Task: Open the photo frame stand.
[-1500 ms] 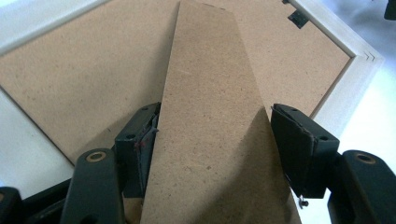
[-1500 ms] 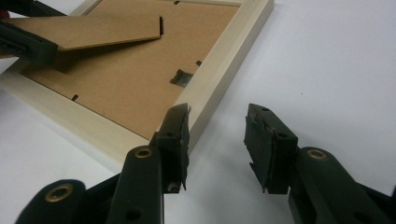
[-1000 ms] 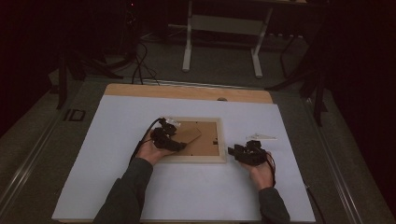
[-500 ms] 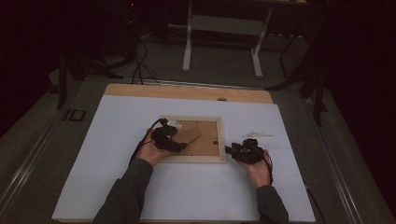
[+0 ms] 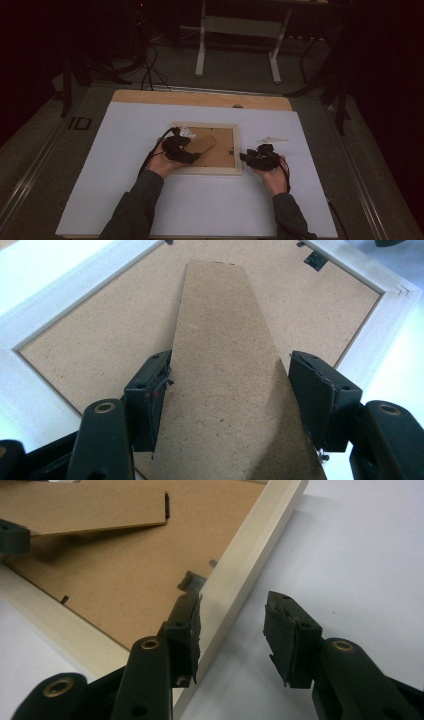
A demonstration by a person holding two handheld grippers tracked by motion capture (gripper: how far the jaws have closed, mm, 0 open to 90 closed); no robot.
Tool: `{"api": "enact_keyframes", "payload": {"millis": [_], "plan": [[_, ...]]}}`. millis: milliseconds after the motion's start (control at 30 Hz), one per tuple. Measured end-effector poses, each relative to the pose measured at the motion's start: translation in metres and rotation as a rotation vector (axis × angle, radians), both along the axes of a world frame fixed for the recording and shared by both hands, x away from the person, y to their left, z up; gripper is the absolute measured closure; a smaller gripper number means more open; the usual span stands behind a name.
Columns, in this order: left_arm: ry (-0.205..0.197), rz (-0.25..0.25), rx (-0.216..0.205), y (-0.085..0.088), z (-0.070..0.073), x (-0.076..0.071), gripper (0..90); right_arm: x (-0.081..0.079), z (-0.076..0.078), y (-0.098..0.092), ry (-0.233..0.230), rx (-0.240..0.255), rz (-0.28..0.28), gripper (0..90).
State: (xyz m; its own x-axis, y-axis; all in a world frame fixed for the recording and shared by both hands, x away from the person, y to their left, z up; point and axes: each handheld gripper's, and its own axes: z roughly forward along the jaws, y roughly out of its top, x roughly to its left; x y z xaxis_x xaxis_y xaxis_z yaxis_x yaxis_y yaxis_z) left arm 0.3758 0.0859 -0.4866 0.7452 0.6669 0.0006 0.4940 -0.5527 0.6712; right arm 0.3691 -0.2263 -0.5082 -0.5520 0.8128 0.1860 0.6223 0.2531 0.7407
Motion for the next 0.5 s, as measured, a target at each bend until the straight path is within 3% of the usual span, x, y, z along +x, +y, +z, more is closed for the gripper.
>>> {"api": "enact_keyframes", "payload": {"millis": [300, 500], "plan": [[-0.046, -0.006, 0.023, -0.003, 0.006, -0.007, 37.7, 0.008, 0.005, -0.003, 0.007, -0.004, -0.005, 57.2], [-0.073, -0.008, 0.034, -0.004, 0.009, -0.011, 37.7, 0.014, 0.009, -0.004, 0.015, 0.022, -0.005, 56.8]]}}
